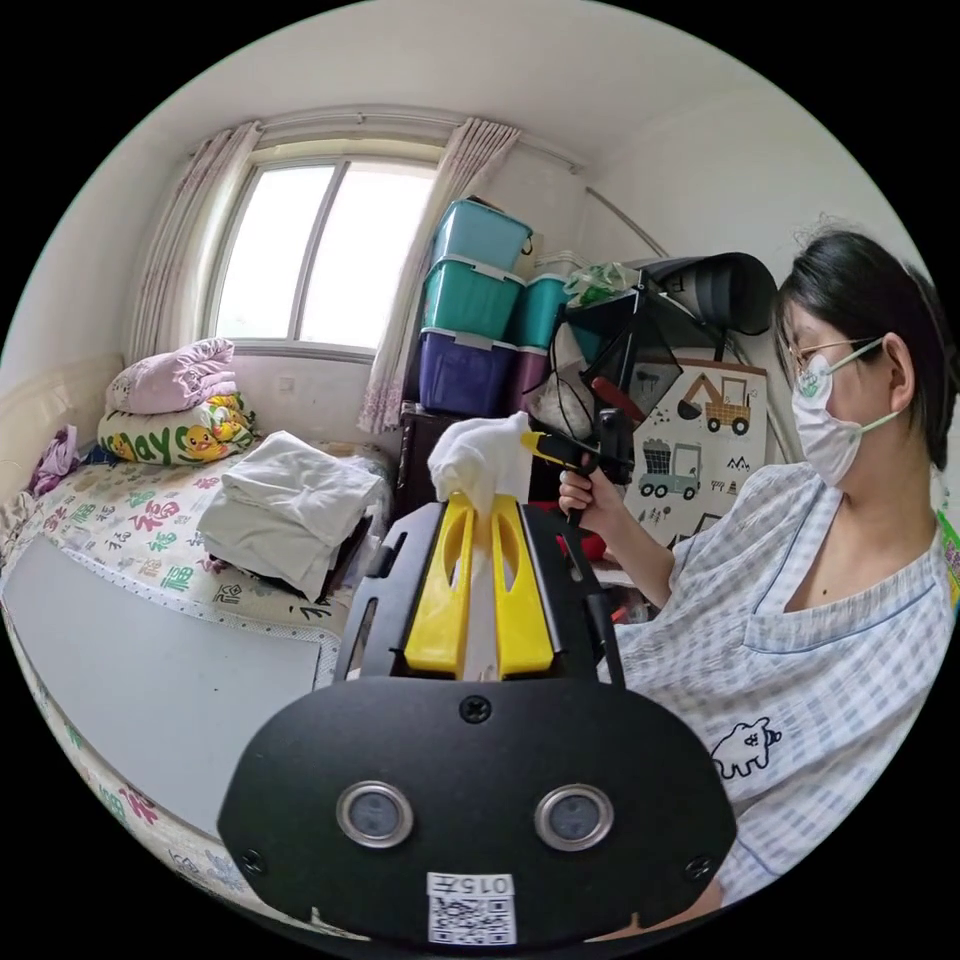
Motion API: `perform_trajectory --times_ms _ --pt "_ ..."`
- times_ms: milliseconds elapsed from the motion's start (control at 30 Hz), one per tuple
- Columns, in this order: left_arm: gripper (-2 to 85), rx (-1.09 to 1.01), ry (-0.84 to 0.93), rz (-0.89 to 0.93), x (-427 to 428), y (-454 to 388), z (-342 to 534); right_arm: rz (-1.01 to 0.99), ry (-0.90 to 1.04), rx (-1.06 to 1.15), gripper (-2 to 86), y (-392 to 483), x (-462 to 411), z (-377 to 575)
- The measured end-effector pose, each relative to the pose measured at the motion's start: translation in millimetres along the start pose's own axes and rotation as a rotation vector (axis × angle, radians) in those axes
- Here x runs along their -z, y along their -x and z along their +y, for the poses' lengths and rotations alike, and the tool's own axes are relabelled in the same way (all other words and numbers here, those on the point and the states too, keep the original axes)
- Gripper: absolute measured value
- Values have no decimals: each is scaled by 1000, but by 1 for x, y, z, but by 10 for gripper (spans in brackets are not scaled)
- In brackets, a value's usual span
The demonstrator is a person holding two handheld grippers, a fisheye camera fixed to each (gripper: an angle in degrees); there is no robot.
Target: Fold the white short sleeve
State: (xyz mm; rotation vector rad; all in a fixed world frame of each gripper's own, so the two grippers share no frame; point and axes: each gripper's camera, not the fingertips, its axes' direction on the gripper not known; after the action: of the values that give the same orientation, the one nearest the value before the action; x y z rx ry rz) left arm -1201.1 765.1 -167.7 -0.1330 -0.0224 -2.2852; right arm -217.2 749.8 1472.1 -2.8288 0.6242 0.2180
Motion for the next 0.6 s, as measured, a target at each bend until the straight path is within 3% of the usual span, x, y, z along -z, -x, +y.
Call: perform_trajectory --times_ms 300,600 --pt "5 23 48 4 -38 17 -80 20 20 1 7 -31 0 -24" --pt "5 36 115 101 -196 104 -206 273 -32 32 7 -124 -8 -77"
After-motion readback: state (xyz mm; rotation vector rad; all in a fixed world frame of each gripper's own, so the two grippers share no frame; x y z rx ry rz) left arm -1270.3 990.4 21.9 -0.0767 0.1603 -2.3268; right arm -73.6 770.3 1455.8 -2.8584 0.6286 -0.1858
